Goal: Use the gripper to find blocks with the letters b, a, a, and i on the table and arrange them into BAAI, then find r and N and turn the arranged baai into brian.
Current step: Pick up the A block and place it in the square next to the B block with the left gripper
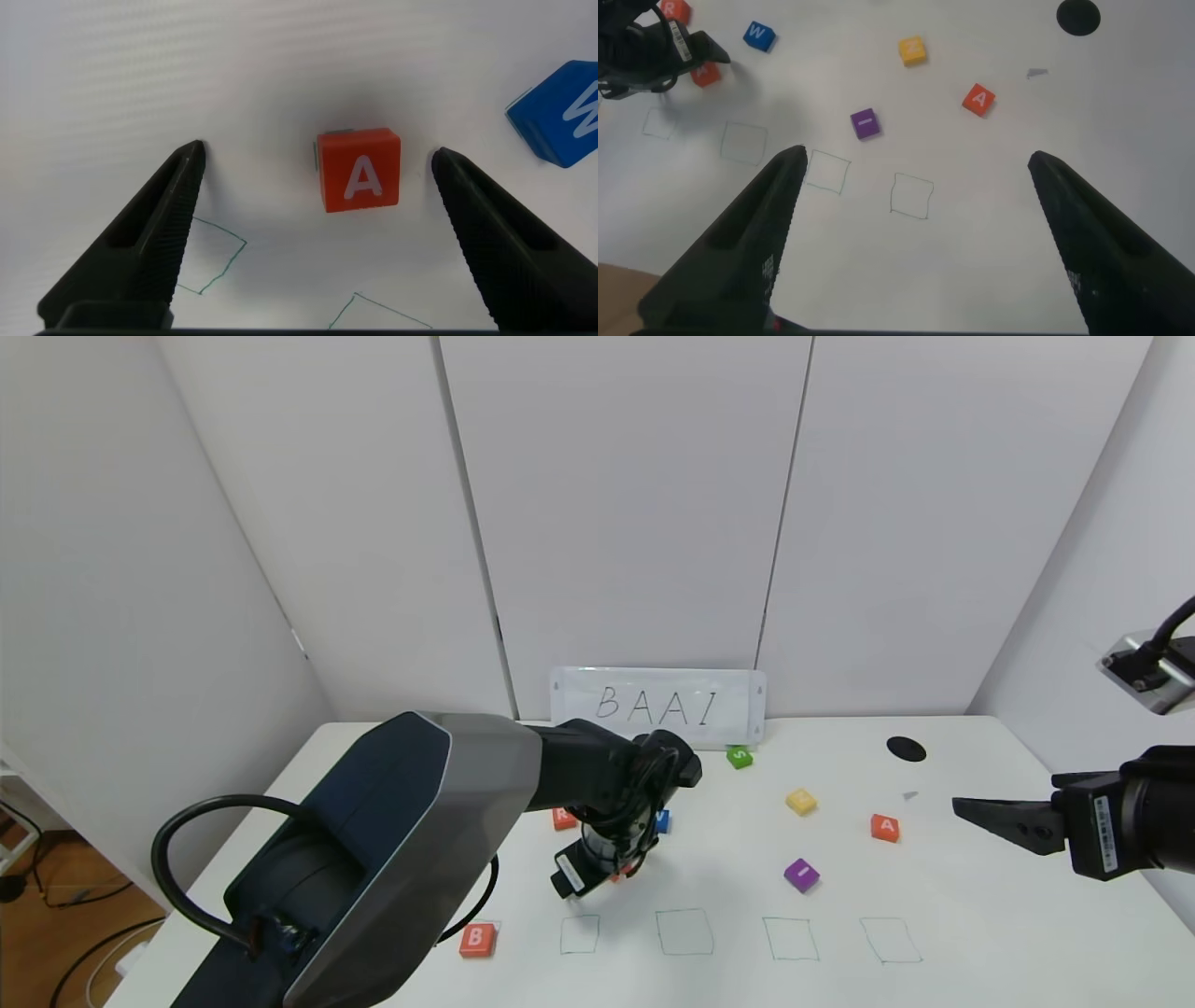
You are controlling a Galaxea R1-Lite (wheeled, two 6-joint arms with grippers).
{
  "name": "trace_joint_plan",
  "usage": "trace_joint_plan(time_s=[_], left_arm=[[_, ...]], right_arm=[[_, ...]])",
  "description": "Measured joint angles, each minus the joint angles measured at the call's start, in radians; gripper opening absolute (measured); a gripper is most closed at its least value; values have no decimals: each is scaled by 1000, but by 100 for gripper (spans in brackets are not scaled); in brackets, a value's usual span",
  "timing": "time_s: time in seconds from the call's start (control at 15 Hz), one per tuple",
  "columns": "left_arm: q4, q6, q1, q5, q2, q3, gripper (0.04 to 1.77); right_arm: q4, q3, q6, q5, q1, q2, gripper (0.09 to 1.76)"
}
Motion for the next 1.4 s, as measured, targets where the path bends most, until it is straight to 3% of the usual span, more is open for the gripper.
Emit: trace_joint_plan(time_s=[0.27, 0.53, 0.73, 0.8, 1.4], left_arm=[[2, -1, -2, 1, 1, 0, 172], [10, -1, -7, 0, 1, 1, 107], [10, 0, -9, 0, 1, 1, 76], [10, 1, -9, 0, 1, 1, 49], [39, 14, -9, 5, -4, 1, 51]], right_arm=[[0, -1, 0, 0, 0, -1, 171], [0, 0, 0, 0, 1, -1, 171], [0, 1, 0, 1, 1, -1, 171], [0, 2, 0, 1, 2, -1, 171], [-1, 2, -1, 1, 3, -3, 171]])
